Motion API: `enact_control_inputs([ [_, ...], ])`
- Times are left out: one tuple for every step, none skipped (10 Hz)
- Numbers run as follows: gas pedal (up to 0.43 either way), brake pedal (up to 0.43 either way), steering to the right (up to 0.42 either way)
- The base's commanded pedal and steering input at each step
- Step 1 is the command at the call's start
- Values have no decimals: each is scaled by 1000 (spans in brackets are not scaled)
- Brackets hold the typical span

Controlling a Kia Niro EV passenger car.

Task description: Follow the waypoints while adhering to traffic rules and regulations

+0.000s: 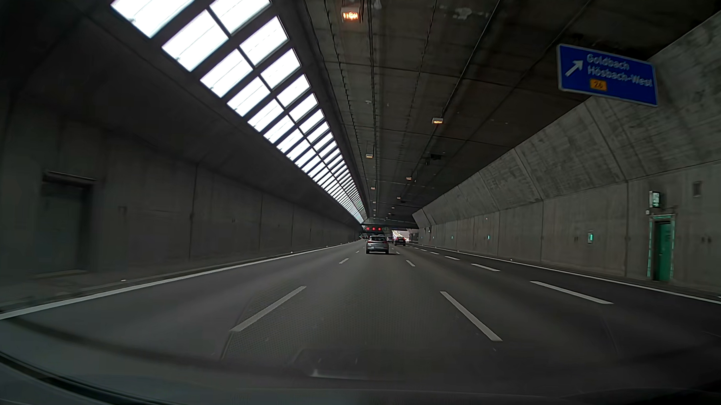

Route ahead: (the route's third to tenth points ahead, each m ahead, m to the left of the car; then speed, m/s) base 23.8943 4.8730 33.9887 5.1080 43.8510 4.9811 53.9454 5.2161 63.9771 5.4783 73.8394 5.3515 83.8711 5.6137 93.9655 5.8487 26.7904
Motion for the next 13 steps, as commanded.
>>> enact_control_inputs([
  [67,0,-1],
  [67,0,-1],
  [67,0,-1],
  [67,0,-1],
  [79,0,0],
  [87,0,-1],
  [98,0,-1],
  [98,0,-1],
  [98,0,-1],
  [98,0,0],
  [98,0,0],
  [98,0,0],
  [98,0,0],
])
